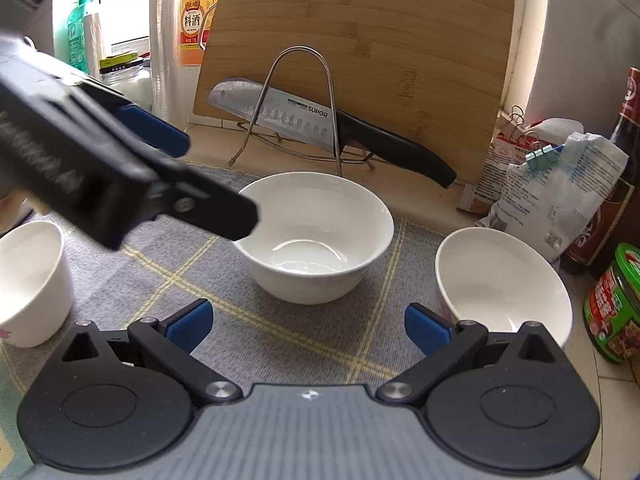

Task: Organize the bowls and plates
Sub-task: 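Move the left gripper to the plain white bowl, then grasp the rim of the plain white bowl with the left gripper, then lift the plain white bowl with the left gripper and carry it toward the placed bowl, then lower the plain bowl into the placed bowl and open the left gripper, then withdraw the left gripper from the bowls while the right gripper moves toward the remaining pink-flower bowl, then grasp the rim of the remaining pink-flower bowl with the right gripper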

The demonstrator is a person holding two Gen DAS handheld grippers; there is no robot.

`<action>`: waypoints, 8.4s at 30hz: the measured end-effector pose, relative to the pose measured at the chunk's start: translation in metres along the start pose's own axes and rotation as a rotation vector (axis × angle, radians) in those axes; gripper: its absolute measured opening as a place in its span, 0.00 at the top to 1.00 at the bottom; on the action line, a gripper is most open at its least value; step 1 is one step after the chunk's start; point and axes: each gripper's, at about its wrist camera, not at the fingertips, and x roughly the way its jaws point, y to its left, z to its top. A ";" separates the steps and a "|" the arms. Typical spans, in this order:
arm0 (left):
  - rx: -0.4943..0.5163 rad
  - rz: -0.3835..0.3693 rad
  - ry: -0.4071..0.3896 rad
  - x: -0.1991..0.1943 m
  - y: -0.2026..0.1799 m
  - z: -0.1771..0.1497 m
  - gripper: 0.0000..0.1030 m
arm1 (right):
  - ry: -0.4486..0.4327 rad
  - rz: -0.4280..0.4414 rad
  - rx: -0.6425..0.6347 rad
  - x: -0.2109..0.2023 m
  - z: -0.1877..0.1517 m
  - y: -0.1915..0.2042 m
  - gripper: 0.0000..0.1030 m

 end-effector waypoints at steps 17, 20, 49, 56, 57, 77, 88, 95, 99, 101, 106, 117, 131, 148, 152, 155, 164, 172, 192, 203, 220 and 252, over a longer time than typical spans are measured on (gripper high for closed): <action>0.017 -0.055 0.044 0.055 0.003 0.026 0.13 | -0.020 0.044 -0.024 0.026 0.014 -0.011 0.02; 0.016 -0.064 0.048 0.059 0.003 0.028 0.13 | -0.029 0.053 -0.023 0.026 0.016 -0.013 0.02; -0.011 -0.140 0.114 0.079 0.011 0.035 0.23 | -0.045 0.068 -0.042 0.028 0.022 -0.013 0.10; -0.019 -0.153 0.102 0.072 0.012 0.034 0.23 | -0.037 0.076 -0.027 0.025 0.023 -0.013 0.10; -0.018 -0.153 0.101 0.070 0.011 0.034 0.23 | -0.036 0.079 -0.025 0.024 0.023 -0.012 0.10; -0.076 -0.114 0.078 -0.003 0.006 0.020 0.23 | -0.049 0.164 -0.065 -0.028 0.039 0.013 0.10; -0.105 -0.096 0.034 -0.046 0.013 0.006 0.23 | -0.061 0.191 -0.100 -0.047 0.045 0.041 0.10; -0.131 -0.069 0.017 -0.070 0.025 -0.009 0.23 | -0.065 0.218 -0.134 -0.051 0.049 0.064 0.10; -0.156 -0.047 0.016 -0.083 0.034 -0.019 0.23 | -0.065 0.244 -0.155 -0.052 0.052 0.079 0.10; -0.164 -0.034 0.016 -0.089 0.038 -0.024 0.23 | -0.063 0.260 -0.165 -0.052 0.053 0.088 0.10; -0.193 -0.008 0.019 -0.106 0.050 -0.040 0.23 | -0.055 0.298 -0.183 -0.051 0.054 0.106 0.10; -0.243 0.023 0.043 -0.122 0.066 -0.073 0.23 | -0.012 0.357 -0.200 -0.045 0.047 0.142 0.10; -0.258 0.005 0.083 -0.116 0.066 -0.097 0.23 | 0.047 0.371 -0.193 -0.043 0.028 0.152 0.10; -0.252 0.010 0.084 -0.109 0.065 -0.105 0.23 | 0.063 0.368 -0.210 -0.037 0.024 0.154 0.10; -0.252 0.010 0.084 -0.107 0.066 -0.106 0.23 | 0.065 0.362 -0.218 -0.037 0.024 0.155 0.10; -0.255 0.008 0.083 -0.107 0.066 -0.106 0.23 | 0.066 0.361 -0.219 -0.037 0.024 0.155 0.10; -0.244 0.011 0.065 -0.106 0.067 -0.110 0.09 | 0.048 0.369 -0.195 -0.038 0.027 0.152 0.00; -0.256 0.054 -0.009 -0.121 0.073 -0.111 0.08 | 0.045 0.364 -0.175 -0.041 0.023 0.143 0.00; 0.028 0.024 -0.292 -0.144 0.026 -0.072 0.02 | 0.059 -0.026 0.135 -0.077 0.000 0.073 0.00; 0.032 -0.039 -0.254 -0.097 -0.047 -0.058 0.01 | 0.098 -0.160 0.188 -0.079 -0.021 -0.021 0.00; 0.014 0.074 -0.223 0.016 -0.126 -0.039 0.01 | 0.088 -0.130 0.187 -0.054 -0.015 -0.165 0.00; 0.084 0.061 -0.224 0.097 -0.155 -0.016 0.09 | 0.138 0.245 0.099 0.039 0.031 -0.186 0.06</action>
